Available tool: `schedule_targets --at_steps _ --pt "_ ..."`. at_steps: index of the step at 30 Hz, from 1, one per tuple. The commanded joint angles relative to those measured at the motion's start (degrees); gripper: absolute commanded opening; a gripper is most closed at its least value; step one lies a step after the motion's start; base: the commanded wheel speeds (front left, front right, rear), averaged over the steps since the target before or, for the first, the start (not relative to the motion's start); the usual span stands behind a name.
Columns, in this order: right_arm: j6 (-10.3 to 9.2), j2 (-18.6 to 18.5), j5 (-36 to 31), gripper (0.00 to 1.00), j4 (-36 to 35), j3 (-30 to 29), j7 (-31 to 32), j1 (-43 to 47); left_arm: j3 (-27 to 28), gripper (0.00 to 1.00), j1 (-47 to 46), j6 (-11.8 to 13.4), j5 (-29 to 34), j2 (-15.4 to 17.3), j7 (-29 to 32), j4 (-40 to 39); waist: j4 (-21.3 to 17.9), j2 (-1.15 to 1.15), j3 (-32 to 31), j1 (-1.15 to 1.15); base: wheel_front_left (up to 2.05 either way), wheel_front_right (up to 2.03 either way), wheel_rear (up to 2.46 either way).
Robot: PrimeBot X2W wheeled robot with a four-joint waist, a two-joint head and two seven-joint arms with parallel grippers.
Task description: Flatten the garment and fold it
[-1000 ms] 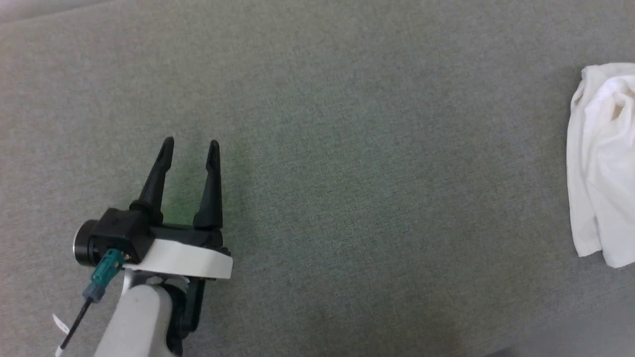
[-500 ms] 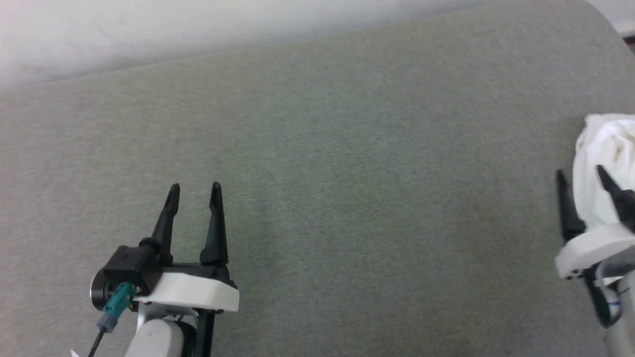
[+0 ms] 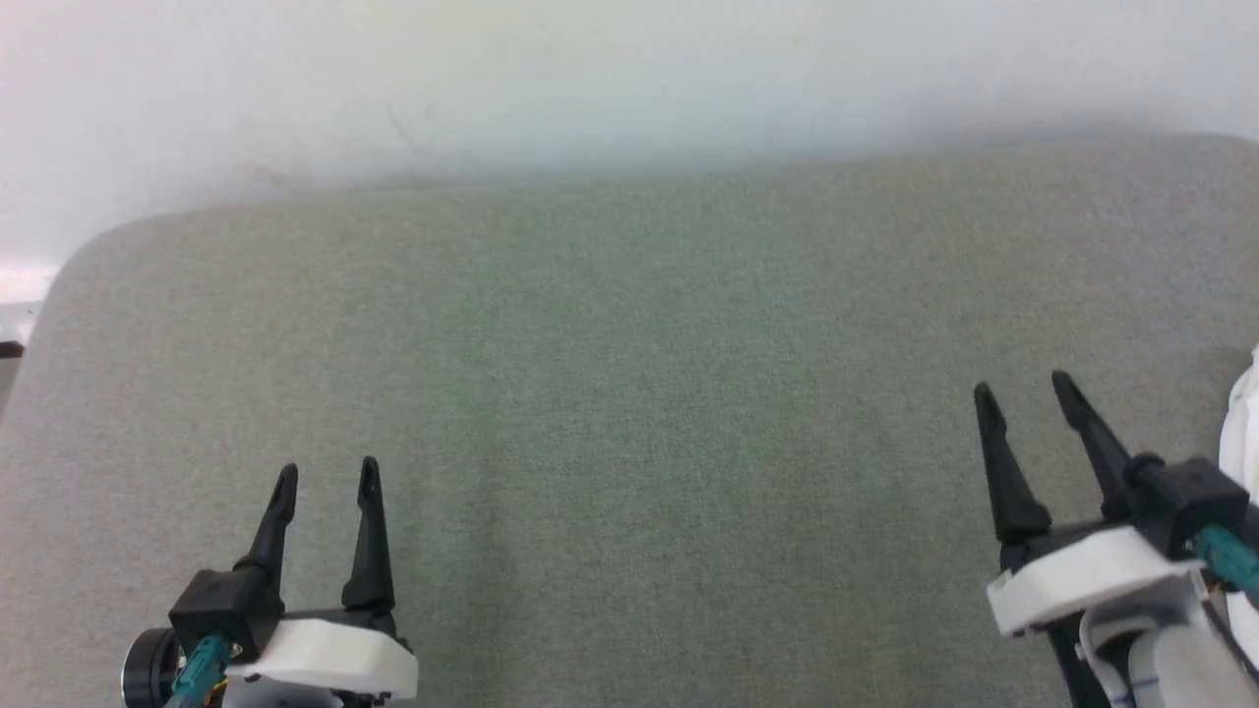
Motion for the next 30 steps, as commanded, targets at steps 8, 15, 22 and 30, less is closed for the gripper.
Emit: schedule_targets --at_steps 8,15,22,30 --pt "-0.05 2.99 0.0 1.0 -6.94 -0.3 2.81 8.98 -0.06 1.0 2.79 -1.01 -0.06 1.25 0.05 2.26 2.0 0.0 -4.5 0.01 0.0 0.0 0.0" --pt "-0.05 4.07 -1.64 1.0 -8.48 0.2 3.59 12.02 0.42 1.0 5.52 -1.1 -1.29 1.44 0.06 3.43 1.6 0.0 -5.39 0.01 0.0 0.0 0.0" --pt "-0.05 4.39 -1.74 1.0 -8.74 0.98 3.3 12.08 0.7 1.0 5.89 -1.69 -2.14 1.52 -0.06 4.28 1.25 0.0 -5.01 0.01 0.0 0.0 0.0" --pt "-0.01 4.1 -1.81 0.0 -8.16 0.83 3.85 11.47 0.47 0.0 5.4 -1.62 -1.34 1.05 0.5 4.03 1.26 0.0 -5.03 0.01 0.0 0.0 0.0"
